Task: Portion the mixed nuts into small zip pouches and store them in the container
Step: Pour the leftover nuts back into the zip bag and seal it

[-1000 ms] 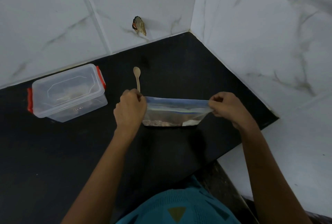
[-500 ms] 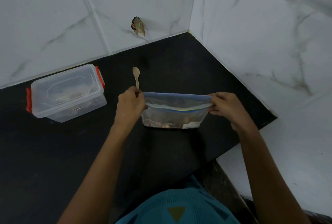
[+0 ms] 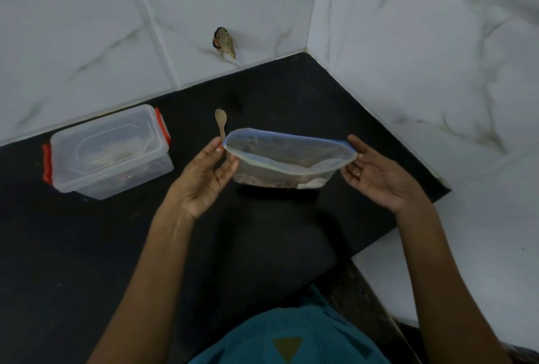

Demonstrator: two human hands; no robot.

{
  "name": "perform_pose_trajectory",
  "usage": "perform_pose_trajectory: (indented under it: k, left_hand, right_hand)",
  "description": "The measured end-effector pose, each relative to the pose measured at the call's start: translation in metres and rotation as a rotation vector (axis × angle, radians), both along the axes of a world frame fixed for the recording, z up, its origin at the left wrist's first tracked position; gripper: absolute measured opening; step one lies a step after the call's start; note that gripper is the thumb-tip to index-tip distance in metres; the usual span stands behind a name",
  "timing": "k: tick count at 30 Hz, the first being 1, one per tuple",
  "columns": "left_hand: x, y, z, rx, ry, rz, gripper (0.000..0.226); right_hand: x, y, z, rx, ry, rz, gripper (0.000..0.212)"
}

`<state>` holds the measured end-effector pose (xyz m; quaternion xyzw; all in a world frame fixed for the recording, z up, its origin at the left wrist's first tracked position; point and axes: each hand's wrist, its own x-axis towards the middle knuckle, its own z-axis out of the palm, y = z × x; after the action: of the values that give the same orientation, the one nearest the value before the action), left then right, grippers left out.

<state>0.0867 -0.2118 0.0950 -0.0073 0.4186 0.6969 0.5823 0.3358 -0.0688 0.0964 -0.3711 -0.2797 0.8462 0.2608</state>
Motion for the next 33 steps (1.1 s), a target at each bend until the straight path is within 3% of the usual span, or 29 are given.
perform_pose_trajectory:
  k: [2, 6, 9, 11, 15, 21, 24, 27, 31, 33]
  left_hand:
    - [0.001, 0.002, -0.001, 0.01, -0.012, 0.0, 0.027]
    - [0.001, 0.005, -0.004, -0.013, 0.008, -0.022, 0.028]
    - [0.001, 0.006, -0.004, -0.024, 0.018, -0.027, 0.027]
    - [-0.001, 0.006, -0.003, -0.007, 0.038, -0.032, 0.027]
    - [-0.003, 0.007, -0.001, 0.049, 0.042, -0.056, 0.028]
    - [0.001, 0.013, 0.003, -0.066, 0.143, 0.017, 0.026]
    - [0.009, 0.016, 0.004, -0.13, 0.278, 0.054, 0.028]
    - [0.011, 0.017, 0.007, -0.176, 0.453, 0.014, 0.028]
    - [0.004, 0.014, 0.012, -0.224, 0.724, -0.055, 0.028]
    - [0.005, 0.012, 0.013, -0.228, 0.862, -0.066, 0.029]
  right_hand:
    - [-0.003, 0.0, -0.008, -0.022, 0.066, -0.027, 0.054]
    - [-0.012, -0.002, -0.014, -0.083, 0.045, -0.078, 0.034]
    - [-0.016, -0.004, -0.017, -0.093, 0.067, -0.08, 0.065]
    - [-0.019, -0.005, -0.018, -0.082, 0.062, -0.095, 0.071]
    - [-0.02, -0.003, -0.02, -0.055, 0.03, -0.106, 0.052]
    - [-0.018, 0.001, -0.019, 0.05, 0.073, -0.039, 0.057]
    - [-0.023, -0.002, -0.014, 0.058, 0.062, -0.034, 0.045]
    - [-0.026, -0.005, -0.007, 0.149, -0.093, -0.018, 0.031]
    - [-0.027, -0.007, 0.002, 0.478, -0.518, 0.008, 0.032]
    - [-0.029, -0.006, 0.004, 0.605, -0.638, -0.02, 0.033]
